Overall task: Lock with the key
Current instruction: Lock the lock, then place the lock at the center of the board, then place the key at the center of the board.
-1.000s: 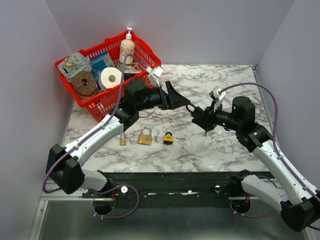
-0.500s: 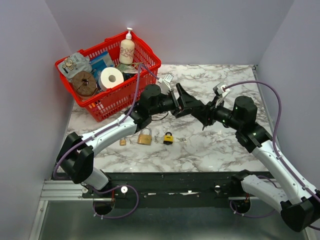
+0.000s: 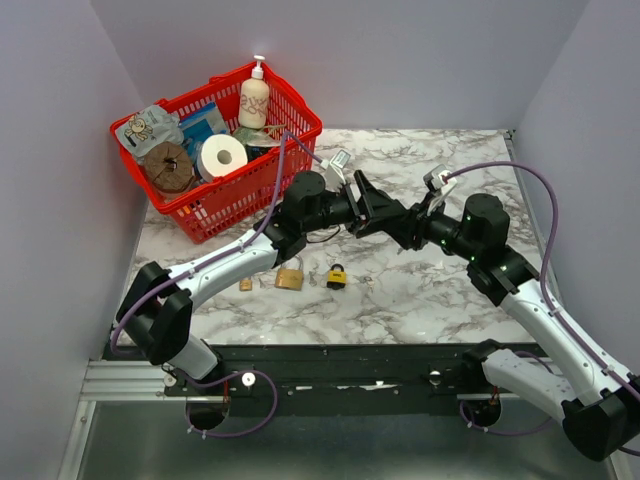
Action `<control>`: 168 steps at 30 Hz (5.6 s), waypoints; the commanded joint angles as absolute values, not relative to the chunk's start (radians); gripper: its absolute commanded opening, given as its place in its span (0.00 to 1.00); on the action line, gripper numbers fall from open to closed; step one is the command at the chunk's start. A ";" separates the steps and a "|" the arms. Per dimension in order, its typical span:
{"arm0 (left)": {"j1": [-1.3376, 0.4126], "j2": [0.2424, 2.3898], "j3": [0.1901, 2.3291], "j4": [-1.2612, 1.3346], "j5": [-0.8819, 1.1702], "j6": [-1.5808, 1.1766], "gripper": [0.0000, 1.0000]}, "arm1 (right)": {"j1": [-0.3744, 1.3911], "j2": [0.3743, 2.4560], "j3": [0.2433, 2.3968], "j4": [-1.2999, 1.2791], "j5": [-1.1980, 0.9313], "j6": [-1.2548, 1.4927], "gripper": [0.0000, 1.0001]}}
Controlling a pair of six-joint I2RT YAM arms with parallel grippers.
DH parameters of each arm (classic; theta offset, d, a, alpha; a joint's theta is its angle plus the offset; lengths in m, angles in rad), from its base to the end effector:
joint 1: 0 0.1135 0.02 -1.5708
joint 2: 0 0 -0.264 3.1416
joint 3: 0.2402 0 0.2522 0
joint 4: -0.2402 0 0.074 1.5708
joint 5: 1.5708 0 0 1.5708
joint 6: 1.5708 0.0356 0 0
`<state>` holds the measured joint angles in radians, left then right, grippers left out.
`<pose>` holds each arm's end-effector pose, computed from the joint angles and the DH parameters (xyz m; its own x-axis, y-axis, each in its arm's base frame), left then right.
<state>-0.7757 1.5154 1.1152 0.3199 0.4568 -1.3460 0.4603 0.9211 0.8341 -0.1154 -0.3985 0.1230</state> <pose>0.2460 -0.2633 0.3284 -0.9314 -0.3120 -0.1877 0.1542 0.1290 -0.9796 0.1857 0.1075 0.3407 -0.2708 -0.0080 -0.9626 -0.7222 0.6629 0.1976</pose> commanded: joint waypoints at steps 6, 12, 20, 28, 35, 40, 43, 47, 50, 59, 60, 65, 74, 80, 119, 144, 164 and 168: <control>-0.779 1.532 1.155 0.319 0.414 -1.364 0.84 | 0.491 0.879 0.811 -0.012 -0.356 0.109 0.01; -0.775 1.532 1.149 0.322 0.411 -1.361 0.64 | 0.499 0.882 0.808 -0.024 -0.357 0.106 0.01; -0.752 1.517 1.132 0.311 0.422 -1.336 0.15 | 0.499 0.859 0.785 -0.074 -0.416 0.101 0.28; -0.727 1.488 1.101 0.310 0.448 -1.310 0.00 | 0.499 0.819 0.801 -0.254 -0.408 0.063 0.82; -0.715 1.465 1.080 0.322 0.488 -1.301 0.00 | 0.485 0.781 0.804 -0.360 -0.381 -0.017 0.73; -0.709 1.442 1.062 0.314 0.517 -1.287 0.00 | 0.469 0.788 0.825 -0.368 -0.368 -0.074 0.55; -0.709 1.430 1.046 0.325 0.531 -1.279 0.00 | 0.469 0.799 0.845 -0.368 -0.371 -0.095 0.49; -0.709 1.424 1.040 0.334 0.531 -1.279 0.00 | 0.469 0.818 0.856 -0.367 -0.383 -0.112 0.47; -0.709 1.424 1.039 0.336 0.535 -1.282 0.00 | 0.468 0.836 0.865 -0.353 -0.385 -0.115 0.46; -0.709 1.431 1.045 0.342 0.543 -1.284 0.00 | 0.469 0.885 0.870 -0.311 -0.477 -0.132 0.37; -0.710 1.431 1.045 0.341 0.542 -1.285 0.00 | 0.471 0.885 0.867 -0.302 -0.503 -0.133 0.34; -0.709 1.445 1.055 0.334 0.545 -1.287 0.00 | 0.469 0.887 0.868 -0.321 -0.537 -0.138 0.12; -0.664 1.479 1.107 0.284 0.473 -1.259 0.00 | 0.469 0.827 0.835 -0.423 -0.430 -0.069 0.01; -0.601 1.549 1.204 0.221 0.449 -1.221 0.00 | 0.469 0.740 0.770 -0.506 -0.384 -0.002 0.01; -0.957 2.149 1.667 -0.534 0.275 -0.996 0.07 | 0.298 0.845 0.764 -0.664 0.064 0.324 0.01; -0.936 2.218 1.709 -0.569 0.268 -0.996 0.79 | 0.180 1.144 0.765 -0.607 -0.064 0.351 0.01; -0.864 1.904 1.678 -0.457 0.284 -0.876 0.99 | 0.133 1.307 0.773 -0.558 -0.101 0.314 0.01; -0.839 1.810 1.620 -0.439 0.276 -0.848 0.99 | 0.133 1.357 0.790 -0.557 -0.075 0.313 0.01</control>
